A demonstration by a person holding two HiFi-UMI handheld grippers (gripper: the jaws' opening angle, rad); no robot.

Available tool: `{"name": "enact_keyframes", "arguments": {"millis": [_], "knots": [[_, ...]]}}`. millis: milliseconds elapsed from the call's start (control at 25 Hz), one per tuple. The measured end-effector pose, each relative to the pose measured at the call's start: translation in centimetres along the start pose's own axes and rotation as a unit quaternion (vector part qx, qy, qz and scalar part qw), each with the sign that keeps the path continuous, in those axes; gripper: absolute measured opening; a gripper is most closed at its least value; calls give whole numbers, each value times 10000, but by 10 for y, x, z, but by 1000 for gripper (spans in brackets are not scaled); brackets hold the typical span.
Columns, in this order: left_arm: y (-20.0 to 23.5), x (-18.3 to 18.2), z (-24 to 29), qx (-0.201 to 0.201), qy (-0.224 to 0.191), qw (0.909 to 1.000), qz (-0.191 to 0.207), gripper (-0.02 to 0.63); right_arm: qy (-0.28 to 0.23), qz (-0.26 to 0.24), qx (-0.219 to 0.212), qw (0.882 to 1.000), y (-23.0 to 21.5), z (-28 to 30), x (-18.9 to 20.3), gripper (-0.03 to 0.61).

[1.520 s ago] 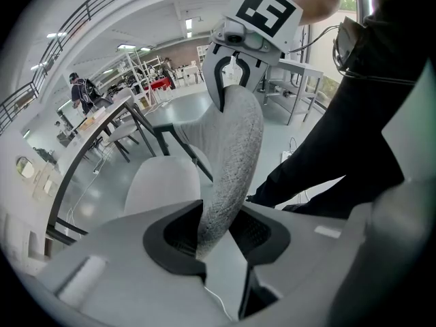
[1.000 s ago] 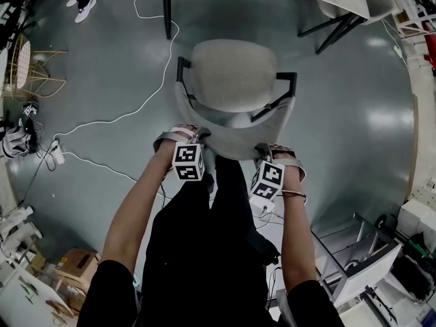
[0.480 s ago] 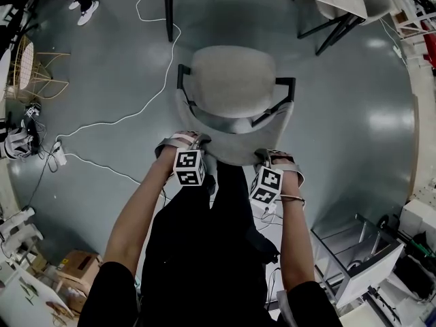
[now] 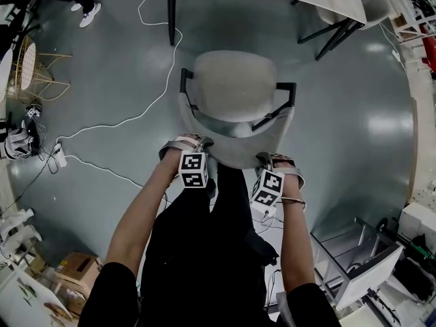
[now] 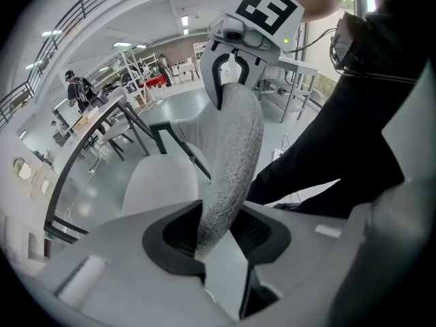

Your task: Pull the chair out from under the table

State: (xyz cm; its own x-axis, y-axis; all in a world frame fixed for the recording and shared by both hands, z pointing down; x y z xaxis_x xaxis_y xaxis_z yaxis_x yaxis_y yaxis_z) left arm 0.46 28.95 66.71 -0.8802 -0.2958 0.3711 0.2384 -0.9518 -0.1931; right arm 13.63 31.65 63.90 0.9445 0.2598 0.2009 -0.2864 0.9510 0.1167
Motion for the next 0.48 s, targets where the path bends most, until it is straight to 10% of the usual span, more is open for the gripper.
{"name": "enact_keyframes", "arguments": {"millis": [480], "knots": [[0, 8, 0, 50, 67, 10000, 15, 153, -33, 63, -56, 10000, 4, -1, -5, 160]]}}
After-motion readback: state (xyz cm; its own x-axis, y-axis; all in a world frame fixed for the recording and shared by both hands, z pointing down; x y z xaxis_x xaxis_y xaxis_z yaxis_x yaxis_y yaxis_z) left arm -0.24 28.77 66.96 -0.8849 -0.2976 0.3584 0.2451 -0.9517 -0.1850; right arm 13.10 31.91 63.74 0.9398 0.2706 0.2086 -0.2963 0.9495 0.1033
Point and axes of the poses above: the fingertips, and each gripper's own axes: z forward along the fingers, y to its left, x out of its underside, the point moved 1 cm from there along -z, backward along the fingers, and after that the axes turned 11 degrees about z, right-handed, at the moved point
